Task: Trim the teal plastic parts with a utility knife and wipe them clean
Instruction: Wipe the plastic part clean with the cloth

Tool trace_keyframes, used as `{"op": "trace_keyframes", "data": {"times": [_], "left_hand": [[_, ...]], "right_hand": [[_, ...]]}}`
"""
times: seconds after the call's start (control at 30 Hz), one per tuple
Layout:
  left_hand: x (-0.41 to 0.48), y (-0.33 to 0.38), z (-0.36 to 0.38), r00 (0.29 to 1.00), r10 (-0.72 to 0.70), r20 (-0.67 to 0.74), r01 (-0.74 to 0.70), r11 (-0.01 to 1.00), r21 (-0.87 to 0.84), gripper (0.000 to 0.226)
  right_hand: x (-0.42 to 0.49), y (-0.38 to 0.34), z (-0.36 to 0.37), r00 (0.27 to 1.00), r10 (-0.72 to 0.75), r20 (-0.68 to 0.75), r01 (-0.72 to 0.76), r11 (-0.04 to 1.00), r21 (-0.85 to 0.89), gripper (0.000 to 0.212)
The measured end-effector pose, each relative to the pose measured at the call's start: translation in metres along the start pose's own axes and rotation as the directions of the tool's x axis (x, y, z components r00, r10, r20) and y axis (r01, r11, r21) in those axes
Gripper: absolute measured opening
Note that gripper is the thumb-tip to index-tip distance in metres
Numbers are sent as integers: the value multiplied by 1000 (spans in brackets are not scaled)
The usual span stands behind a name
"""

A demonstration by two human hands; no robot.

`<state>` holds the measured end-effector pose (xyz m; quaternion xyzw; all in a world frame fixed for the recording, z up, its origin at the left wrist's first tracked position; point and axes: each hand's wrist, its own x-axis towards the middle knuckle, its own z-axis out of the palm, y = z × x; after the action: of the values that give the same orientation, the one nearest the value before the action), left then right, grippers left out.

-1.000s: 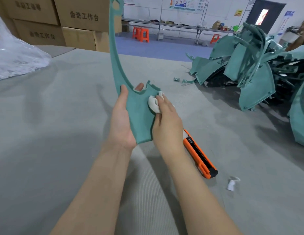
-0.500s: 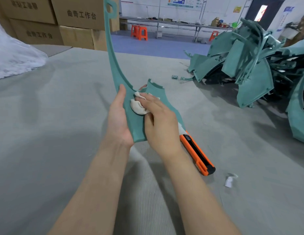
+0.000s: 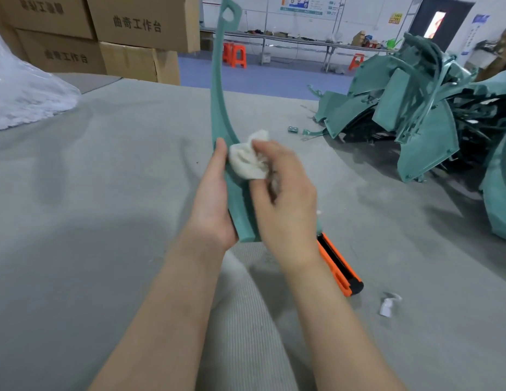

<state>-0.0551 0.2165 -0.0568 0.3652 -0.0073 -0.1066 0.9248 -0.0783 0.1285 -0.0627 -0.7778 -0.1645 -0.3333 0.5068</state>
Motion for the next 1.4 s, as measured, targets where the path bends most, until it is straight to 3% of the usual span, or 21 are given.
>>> {"op": "trace_keyframes", "data": {"times": [0.1,0.2,0.37,0.53,0.83,1.0,1.17,1.27,1.4], "left_hand": [[2,0,-1,1000,2,-14,-2,1000,-2,70],[2,1,-3,999,11,-35,-11,1000,9,69],[4,-1,-4,998,38,-43,-38,999,-9,63],[4,0,-7,998,58,-40,-59,998,-13,64],[5,-1,-5,996,23,-91,-17,998,60,67],[4,-7,0,998,-54,-23,55,998,17,72],[1,-14,12,1000,-15,-9,14,998,-67,37],[-4,-14,15,1000,9,5,-9,1000,-11,37],[-10,-8,21,996,72,-54,-74,997,-28,30]], "right_hand": [[-2,-4,9,980,-44,192,63,993,-96,36],[1,0,6,971,27,237,29,972,-232,38],[-1,2,1,962,132,237,-62,957,-282,40],[-1,2,1,961,147,235,-79,958,-276,39],[6,24,-14,962,262,79,-234,937,-258,35],[6,8,-10,989,117,-86,-123,990,-66,37],[19,-12,7,1000,27,-7,-27,998,-61,34],[39,-21,12,998,49,41,-42,987,-156,32],[48,-21,19,974,56,221,32,925,-378,28]]}}
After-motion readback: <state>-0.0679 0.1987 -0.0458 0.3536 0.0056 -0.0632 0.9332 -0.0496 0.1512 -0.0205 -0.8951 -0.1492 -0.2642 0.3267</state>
